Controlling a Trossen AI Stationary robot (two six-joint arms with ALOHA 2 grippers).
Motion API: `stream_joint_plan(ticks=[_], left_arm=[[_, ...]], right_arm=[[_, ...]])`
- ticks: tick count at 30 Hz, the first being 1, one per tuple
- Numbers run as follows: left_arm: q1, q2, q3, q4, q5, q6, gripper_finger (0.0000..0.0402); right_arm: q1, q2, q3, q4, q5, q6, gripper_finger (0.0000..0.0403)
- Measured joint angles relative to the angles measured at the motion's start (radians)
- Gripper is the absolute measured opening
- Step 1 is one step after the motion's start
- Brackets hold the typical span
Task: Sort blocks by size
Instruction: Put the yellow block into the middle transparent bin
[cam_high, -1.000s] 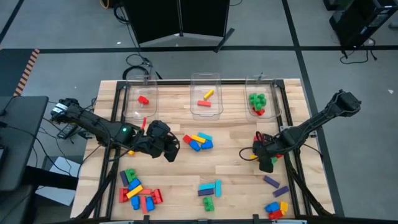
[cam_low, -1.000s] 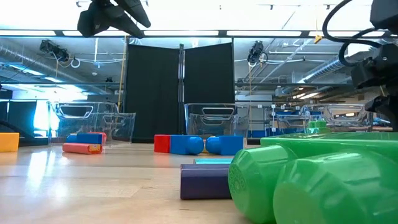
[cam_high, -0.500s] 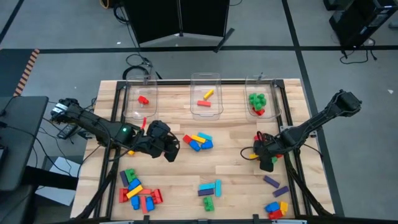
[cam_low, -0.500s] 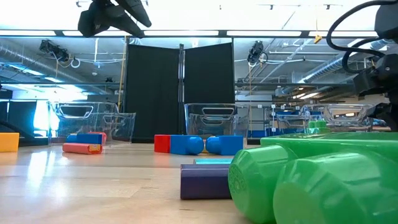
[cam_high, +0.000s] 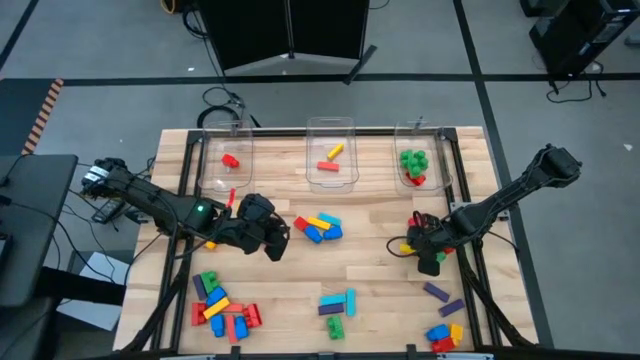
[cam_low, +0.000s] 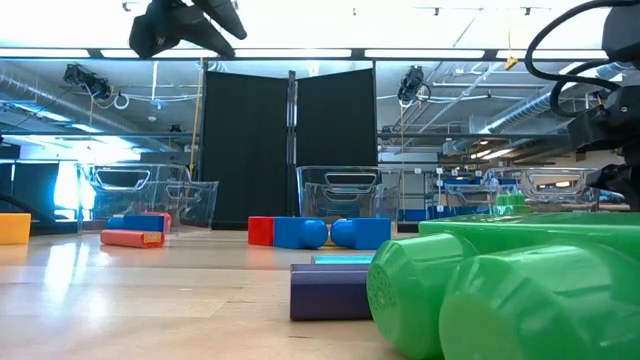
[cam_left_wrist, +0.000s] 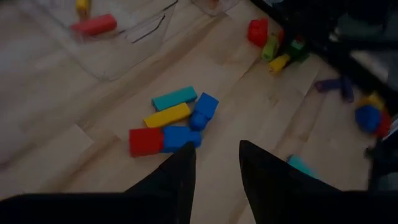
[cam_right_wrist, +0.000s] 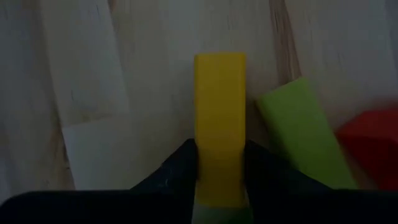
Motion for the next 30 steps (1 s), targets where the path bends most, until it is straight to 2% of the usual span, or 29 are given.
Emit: stream_joint_plan(ticks=[4, 10, 15, 18, 24, 30], left_arm=[[0.000, 0.000, 0.000, -0.003, 0.000, 0.199, 0.0131], [0.000, 0.000, 0.000, 0.004, 0.002, 0.215, 0.0131], [0.000, 0.000, 0.000, 0.000, -0.001, 0.317, 0.0131], [0.000, -0.012, -0.001, -0.001, 0.050, 0.391, 0.0131], [0.000, -0.075, -0.047, 0.023, 0.100, 0.509, 0.0131], [0.040, -0.267, -0.192, 0.054, 0.142, 0.554, 0.0131]], right_arm=[[0.000, 0.004, 0.018, -0.013, -0.006, 0.010, 0.0113], [0.000, 0.004, 0.103, -0.010, 0.015, 0.010, 0.0113], [-0.004, 0.004, 0.216, -0.053, 0.090, 0.009, 0.0113], [-0.024, 0.004, 0.299, -0.107, 0.137, 0.001, 0.0113], [-0.131, 0.003, 0.486, -0.209, 0.206, -0.032, 0.0113], [-0.312, 0.095, 0.707, -0.218, 0.214, -0.149, 0.0113]])
